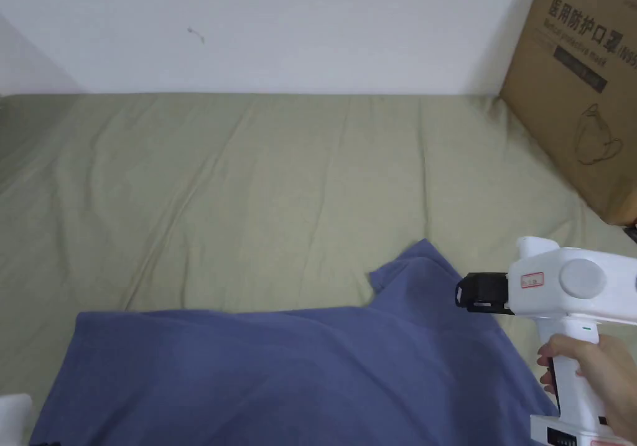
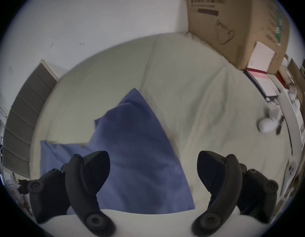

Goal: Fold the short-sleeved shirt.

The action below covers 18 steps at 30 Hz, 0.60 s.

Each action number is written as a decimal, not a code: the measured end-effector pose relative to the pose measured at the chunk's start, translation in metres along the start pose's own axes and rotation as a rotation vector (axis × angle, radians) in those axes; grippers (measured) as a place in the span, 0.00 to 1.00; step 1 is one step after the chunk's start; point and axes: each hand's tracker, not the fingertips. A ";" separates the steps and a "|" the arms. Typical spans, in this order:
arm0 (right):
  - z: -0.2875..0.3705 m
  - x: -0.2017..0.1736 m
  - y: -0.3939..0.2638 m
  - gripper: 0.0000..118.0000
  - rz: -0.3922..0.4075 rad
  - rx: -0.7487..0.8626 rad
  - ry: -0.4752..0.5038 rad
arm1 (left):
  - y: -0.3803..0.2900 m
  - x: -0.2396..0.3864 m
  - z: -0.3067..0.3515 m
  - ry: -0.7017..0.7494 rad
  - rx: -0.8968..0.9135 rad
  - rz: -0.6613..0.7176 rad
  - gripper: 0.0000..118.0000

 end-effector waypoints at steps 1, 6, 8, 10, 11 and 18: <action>-0.015 0.000 0.003 0.89 0.040 -0.031 -0.016 | 0.000 -0.002 -0.003 0.009 -0.016 0.004 0.00; -0.058 0.004 0.005 0.82 0.091 -0.114 -0.057 | -0.001 -0.012 -0.013 0.061 -0.056 0.012 0.00; -0.057 0.006 0.004 0.80 0.058 -0.130 -0.039 | 0.000 -0.017 -0.013 0.069 -0.065 0.017 0.00; -0.048 0.004 0.004 0.56 0.081 -0.112 -0.042 | 0.001 -0.023 -0.018 0.069 -0.065 0.022 0.00; -0.041 0.004 0.004 0.37 0.108 -0.095 -0.040 | 0.001 -0.024 -0.018 0.062 -0.063 0.029 0.00; -0.034 0.000 0.004 0.00 0.083 -0.074 -0.040 | 0.009 -0.016 -0.024 0.048 -0.049 0.021 0.00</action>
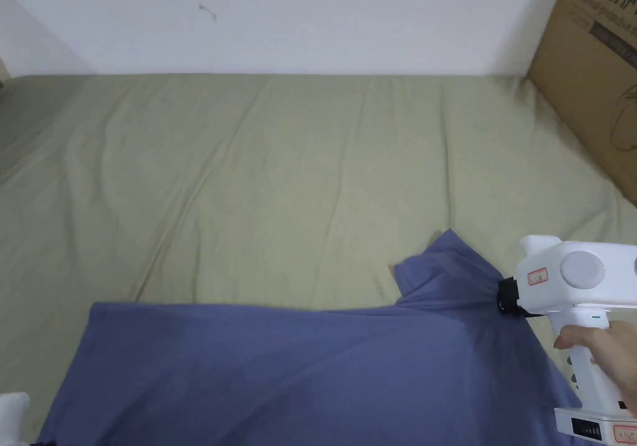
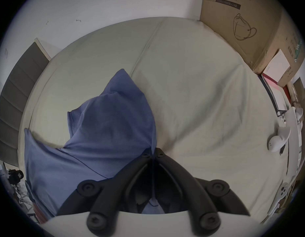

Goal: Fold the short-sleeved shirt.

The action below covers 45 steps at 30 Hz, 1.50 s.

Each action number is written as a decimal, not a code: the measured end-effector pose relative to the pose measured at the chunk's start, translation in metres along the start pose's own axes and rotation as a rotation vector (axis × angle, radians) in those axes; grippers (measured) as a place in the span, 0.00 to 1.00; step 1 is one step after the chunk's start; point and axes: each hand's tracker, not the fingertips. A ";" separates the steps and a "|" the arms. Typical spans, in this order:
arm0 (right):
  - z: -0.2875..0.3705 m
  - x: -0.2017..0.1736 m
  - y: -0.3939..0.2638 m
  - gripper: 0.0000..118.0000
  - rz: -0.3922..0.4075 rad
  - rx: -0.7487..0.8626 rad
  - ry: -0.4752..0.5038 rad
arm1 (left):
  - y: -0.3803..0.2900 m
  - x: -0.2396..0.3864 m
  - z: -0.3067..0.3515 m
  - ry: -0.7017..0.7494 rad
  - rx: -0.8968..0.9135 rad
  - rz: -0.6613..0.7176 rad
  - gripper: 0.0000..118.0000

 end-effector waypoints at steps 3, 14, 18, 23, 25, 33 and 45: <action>0.004 -0.001 0.001 0.00 -0.003 0.006 -0.004 | 0.013 -0.001 -0.005 -0.017 0.008 0.001 0.00; 0.008 0.000 0.002 0.00 -0.005 0.017 0.005 | 0.152 0.002 -0.095 -0.010 0.061 0.040 0.77; 0.007 -0.001 0.003 0.00 -0.002 0.012 0.002 | 0.172 0.000 -0.131 0.008 0.005 0.062 0.76; 0.013 -0.001 0.002 0.00 -0.007 0.024 0.004 | 0.167 0.012 -0.127 0.040 -0.013 -0.040 0.20; 0.018 -0.003 0.003 0.00 -0.007 0.029 0.004 | 0.166 0.009 -0.119 0.030 -0.010 -0.014 0.02; 0.085 -0.011 -0.010 0.00 0.035 0.097 0.016 | 0.151 0.009 -0.034 0.004 0.106 -0.073 0.02; 0.207 0.001 -0.164 0.00 -0.017 0.121 0.045 | 0.006 -0.018 0.087 -0.024 0.165 -0.139 0.02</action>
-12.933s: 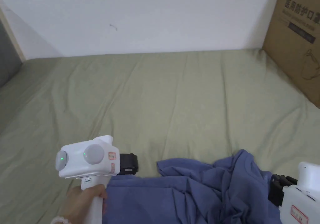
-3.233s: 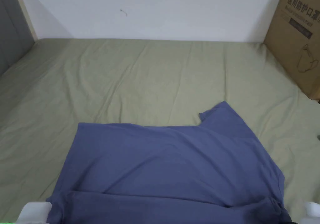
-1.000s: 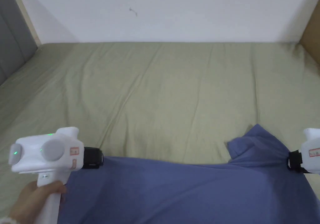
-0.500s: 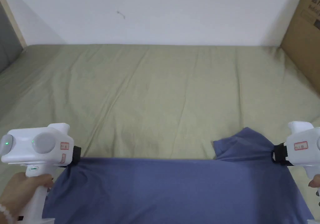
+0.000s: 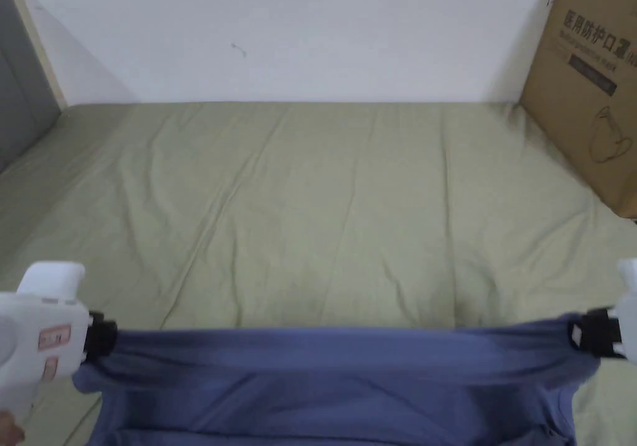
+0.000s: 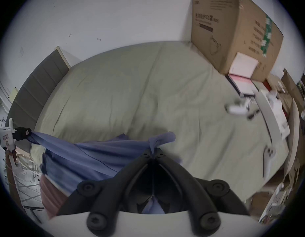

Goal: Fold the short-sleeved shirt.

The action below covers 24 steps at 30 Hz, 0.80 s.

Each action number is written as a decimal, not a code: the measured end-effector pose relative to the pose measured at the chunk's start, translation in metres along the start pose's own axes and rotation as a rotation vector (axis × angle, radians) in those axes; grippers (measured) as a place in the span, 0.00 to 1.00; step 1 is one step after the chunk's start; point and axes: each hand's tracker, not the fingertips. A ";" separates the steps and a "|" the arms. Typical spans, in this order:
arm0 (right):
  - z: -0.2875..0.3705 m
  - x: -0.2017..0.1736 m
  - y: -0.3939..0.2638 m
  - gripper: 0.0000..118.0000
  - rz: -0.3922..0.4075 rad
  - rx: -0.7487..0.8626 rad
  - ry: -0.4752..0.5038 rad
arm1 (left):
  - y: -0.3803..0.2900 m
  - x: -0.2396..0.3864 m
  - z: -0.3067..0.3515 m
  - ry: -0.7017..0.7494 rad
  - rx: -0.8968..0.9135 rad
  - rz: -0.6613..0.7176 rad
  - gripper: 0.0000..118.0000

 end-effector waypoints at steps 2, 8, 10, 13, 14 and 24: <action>0.001 0.001 -0.036 0.00 -0.016 -0.061 -0.012 | -0.030 -0.002 -0.003 0.000 -0.048 -0.010 0.02; -0.029 0.009 -0.125 0.00 -0.104 -0.201 -0.035 | -0.114 -0.007 -0.030 -0.007 -0.190 0.069 0.03; -0.033 0.008 -0.136 0.10 -0.117 -0.193 -0.034 | -0.125 -0.011 -0.032 -0.016 -0.203 0.099 0.21; -0.022 0.000 -0.133 0.60 -0.082 -0.160 -0.044 | -0.121 -0.022 -0.032 0.042 -0.182 0.114 0.77; -0.018 -0.003 -0.128 0.60 -0.061 -0.136 -0.063 | -0.117 -0.025 -0.029 0.068 -0.178 0.122 0.83; 0.018 -0.072 -0.079 0.00 0.030 0.151 -0.034 | -0.096 -0.021 0.023 -0.123 0.015 0.305 0.03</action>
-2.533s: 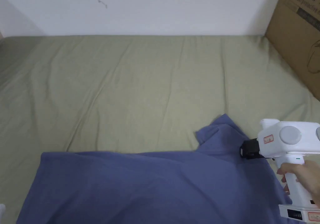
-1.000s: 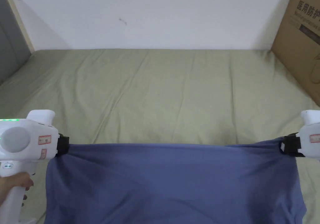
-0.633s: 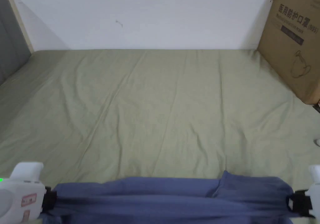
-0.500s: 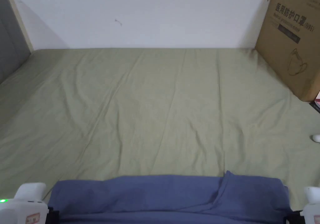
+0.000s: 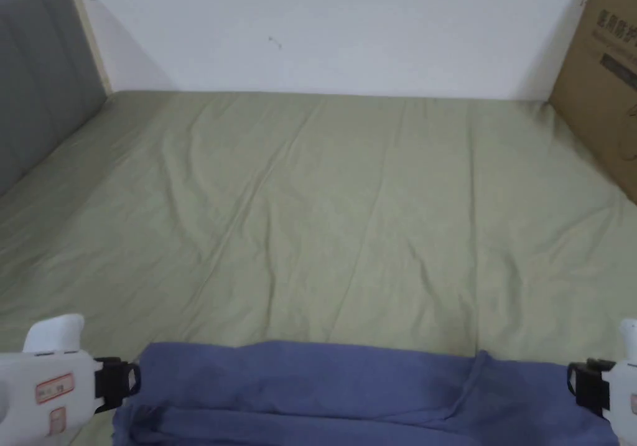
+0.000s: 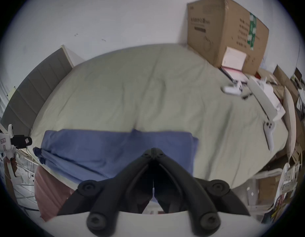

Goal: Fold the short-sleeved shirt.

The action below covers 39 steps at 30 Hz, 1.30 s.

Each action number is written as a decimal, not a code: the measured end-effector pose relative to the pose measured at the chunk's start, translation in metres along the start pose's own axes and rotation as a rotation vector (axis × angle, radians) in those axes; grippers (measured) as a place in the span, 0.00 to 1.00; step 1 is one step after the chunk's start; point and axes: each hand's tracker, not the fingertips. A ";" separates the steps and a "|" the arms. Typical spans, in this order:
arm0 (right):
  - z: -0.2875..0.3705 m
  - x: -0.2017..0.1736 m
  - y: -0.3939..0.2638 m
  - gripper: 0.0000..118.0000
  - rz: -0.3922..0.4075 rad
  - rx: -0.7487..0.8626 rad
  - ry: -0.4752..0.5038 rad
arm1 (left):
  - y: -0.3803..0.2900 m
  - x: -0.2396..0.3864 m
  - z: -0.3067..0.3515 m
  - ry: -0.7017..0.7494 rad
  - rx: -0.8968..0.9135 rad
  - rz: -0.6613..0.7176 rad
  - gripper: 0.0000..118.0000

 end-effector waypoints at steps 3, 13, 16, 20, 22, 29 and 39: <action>-0.016 -0.030 0.001 0.00 -0.011 0.004 0.059 | -0.011 -0.006 -0.006 0.039 -0.016 0.014 0.00; -0.061 -0.114 -0.009 0.00 0.077 -0.090 0.197 | -0.037 -0.064 -0.022 -0.090 -0.083 0.346 0.85; -0.066 -0.125 -0.010 0.00 0.103 -0.104 0.213 | -0.045 -0.068 -0.038 -0.183 -0.094 0.454 0.85; -0.072 -0.127 -0.013 0.00 0.110 -0.128 0.223 | -0.048 -0.070 -0.075 -0.272 -0.149 0.526 0.68; -0.072 -0.123 -0.015 0.00 0.104 -0.139 0.225 | -0.048 -0.067 -0.077 -0.170 -0.116 0.506 0.36; -0.067 -0.091 -0.023 0.00 0.025 -0.156 0.208 | -0.040 -0.056 -0.061 -0.185 -0.097 0.542 0.08; -0.047 -0.019 -0.032 0.00 -0.152 -0.120 0.168 | 0.025 0.135 -0.015 -0.072 0.036 -0.199 0.08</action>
